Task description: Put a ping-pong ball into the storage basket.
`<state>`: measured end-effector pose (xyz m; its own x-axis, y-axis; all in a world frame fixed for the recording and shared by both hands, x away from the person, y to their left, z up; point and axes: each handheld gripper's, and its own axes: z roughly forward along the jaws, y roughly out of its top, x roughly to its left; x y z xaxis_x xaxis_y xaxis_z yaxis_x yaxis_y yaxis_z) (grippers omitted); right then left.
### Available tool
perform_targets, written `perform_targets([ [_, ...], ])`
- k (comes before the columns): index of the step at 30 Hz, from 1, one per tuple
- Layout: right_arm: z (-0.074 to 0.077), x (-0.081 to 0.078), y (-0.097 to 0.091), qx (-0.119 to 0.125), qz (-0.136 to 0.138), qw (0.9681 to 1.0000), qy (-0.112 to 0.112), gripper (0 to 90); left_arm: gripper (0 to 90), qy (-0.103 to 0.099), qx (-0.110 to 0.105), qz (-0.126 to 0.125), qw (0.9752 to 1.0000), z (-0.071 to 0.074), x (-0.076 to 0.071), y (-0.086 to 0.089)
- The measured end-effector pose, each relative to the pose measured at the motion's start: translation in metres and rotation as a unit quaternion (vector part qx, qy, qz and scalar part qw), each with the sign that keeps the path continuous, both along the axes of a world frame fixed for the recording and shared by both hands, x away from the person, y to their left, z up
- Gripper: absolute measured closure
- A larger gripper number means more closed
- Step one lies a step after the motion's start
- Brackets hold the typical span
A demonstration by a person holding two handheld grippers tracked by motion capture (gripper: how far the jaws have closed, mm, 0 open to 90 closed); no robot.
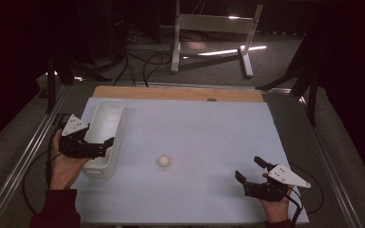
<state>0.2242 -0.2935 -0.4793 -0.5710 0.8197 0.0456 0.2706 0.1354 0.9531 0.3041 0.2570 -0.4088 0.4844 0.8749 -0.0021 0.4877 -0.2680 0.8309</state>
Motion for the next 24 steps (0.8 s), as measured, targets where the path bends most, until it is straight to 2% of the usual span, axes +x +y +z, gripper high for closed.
perform_targets([
  [11,0.001,0.0,-0.002,0.002,-0.004,1.0,-0.002,8.8,0.3,0.004,0.002,-0.016,0.9999,-0.001,0.004,-0.018],
  [18,0.001,0.001,-0.002,0.002,-0.003,1.0,-0.003,8.9,0.3,0.002,0.005,-0.034,0.9994,0.0,0.008,-0.035],
  [20,0.001,0.001,-0.002,0.002,-0.003,1.0,-0.003,8.9,0.3,0.002,0.005,-0.034,0.9994,0.0,0.008,-0.035],
  [21,0.001,0.001,-0.002,0.002,-0.003,1.0,-0.003,8.9,0.3,0.002,0.006,-0.041,0.9991,-0.001,0.01,-0.043],
  [24,0.001,0.001,-0.002,0.003,-0.004,1.0,-0.002,8.9,0.3,0.002,0.007,-0.046,0.9989,-0.001,0.011,-0.048],
])
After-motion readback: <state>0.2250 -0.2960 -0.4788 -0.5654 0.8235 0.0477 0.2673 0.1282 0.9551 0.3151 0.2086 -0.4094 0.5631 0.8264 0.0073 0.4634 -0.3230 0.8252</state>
